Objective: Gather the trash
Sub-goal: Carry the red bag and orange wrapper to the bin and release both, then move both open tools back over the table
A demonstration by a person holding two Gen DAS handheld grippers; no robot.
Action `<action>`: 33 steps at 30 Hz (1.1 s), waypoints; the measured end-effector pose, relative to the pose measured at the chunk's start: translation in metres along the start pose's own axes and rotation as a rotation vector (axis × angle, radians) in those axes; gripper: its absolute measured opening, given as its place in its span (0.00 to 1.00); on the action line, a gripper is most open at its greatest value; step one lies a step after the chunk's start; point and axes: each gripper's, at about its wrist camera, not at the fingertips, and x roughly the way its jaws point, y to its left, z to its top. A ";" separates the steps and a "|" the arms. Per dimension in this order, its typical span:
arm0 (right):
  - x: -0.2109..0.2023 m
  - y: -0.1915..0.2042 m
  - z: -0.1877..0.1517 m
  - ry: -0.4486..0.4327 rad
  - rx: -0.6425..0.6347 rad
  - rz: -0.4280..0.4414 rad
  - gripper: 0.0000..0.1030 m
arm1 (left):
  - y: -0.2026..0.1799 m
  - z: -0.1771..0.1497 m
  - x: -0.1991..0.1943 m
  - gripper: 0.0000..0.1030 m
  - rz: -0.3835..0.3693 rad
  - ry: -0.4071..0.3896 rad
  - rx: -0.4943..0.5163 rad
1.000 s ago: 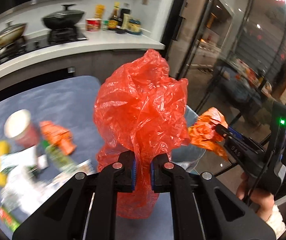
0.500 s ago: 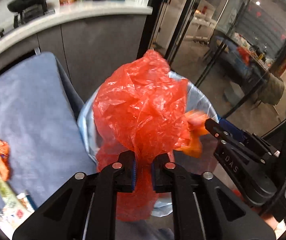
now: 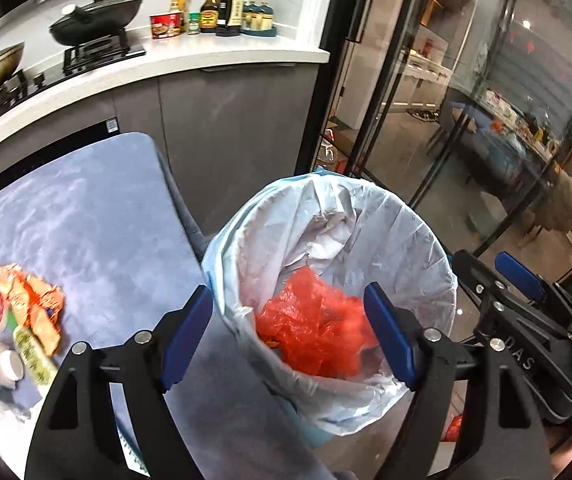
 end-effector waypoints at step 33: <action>-0.134 0.143 -0.085 -0.011 -0.212 0.248 0.64 | 0.134 -0.118 -0.166 0.76 0.331 -0.012 -0.252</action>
